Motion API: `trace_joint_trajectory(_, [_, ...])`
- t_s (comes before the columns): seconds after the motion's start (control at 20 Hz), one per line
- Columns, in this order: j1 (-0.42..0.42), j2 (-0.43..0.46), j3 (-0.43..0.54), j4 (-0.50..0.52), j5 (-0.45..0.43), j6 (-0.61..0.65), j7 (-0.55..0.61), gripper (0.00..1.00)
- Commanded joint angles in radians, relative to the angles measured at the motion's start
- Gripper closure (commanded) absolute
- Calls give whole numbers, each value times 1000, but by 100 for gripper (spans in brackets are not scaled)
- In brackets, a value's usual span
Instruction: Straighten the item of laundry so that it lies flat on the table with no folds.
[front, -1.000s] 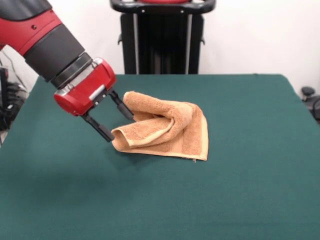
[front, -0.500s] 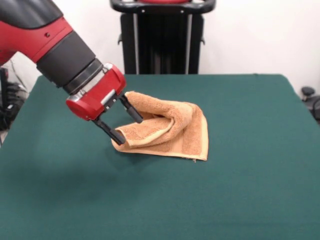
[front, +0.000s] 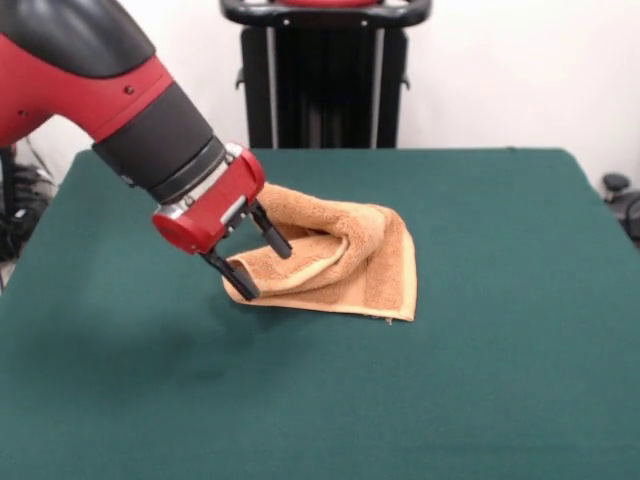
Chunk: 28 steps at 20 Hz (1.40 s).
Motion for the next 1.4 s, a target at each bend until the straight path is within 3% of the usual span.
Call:
trace_joint_trajectory(0.05, [82,-28,-141,-81,-72,129,-184,0])
trace_joint_trajectory(0.7, [122,-65,-207,-90,-92,138,-159,0])
trace_joint_trajectory(1.4, [92,-48,-182,-31,-13,159,-155,0])
